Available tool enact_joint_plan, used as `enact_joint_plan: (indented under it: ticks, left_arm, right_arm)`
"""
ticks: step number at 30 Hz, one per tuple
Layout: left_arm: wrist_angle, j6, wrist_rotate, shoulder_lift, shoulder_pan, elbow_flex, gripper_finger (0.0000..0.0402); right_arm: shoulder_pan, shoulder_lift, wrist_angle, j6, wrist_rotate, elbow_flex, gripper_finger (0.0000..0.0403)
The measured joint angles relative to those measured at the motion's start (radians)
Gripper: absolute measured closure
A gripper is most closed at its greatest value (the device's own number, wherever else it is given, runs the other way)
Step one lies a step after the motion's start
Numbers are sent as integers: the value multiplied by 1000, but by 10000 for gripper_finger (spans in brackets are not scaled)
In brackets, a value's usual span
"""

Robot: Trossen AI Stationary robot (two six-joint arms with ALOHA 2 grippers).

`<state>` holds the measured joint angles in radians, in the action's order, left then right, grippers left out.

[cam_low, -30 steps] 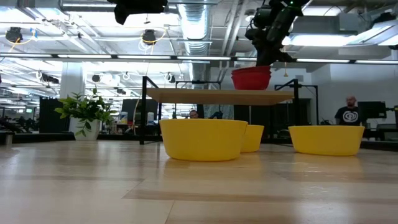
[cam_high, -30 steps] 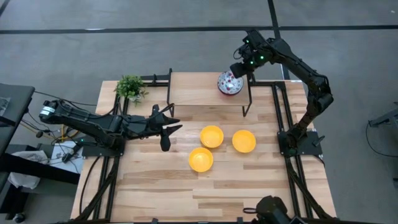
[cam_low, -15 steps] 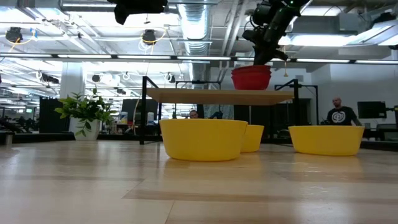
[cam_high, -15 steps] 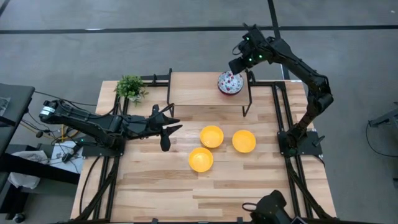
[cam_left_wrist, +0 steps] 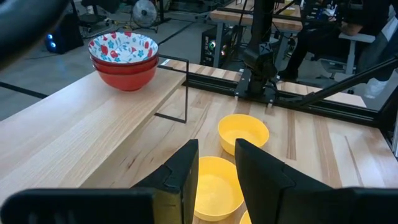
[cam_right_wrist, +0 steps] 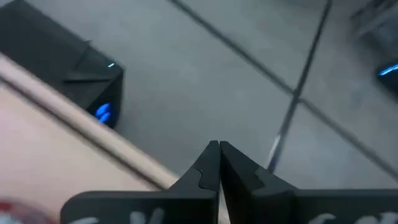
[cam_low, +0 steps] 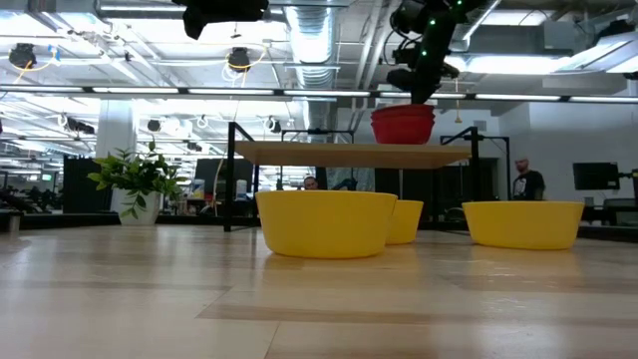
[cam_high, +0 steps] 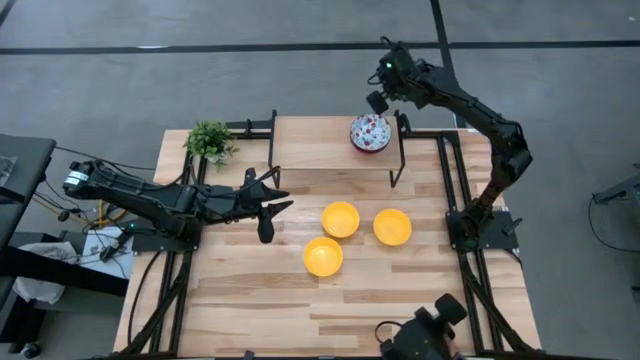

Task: Pick & Place Mini bowls
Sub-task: Stack the white patterned bowl on top of the stacked white patterned bowls on the shelf

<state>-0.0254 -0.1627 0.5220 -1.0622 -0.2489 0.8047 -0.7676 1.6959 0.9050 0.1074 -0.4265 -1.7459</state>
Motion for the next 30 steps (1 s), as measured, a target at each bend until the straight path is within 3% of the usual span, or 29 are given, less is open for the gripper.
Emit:
enact_joint_plan:
  ticks: [11, 30]
  left_arm:
    - [0, 0, 0, 0, 0, 0, 297]
    - [0, 0, 0, 0, 0, 0, 297]
  right_arm:
    - [38, 28, 38, 189, -152, 2, 403]
    - [34, 53, 106, 242, -185, 1, 403]
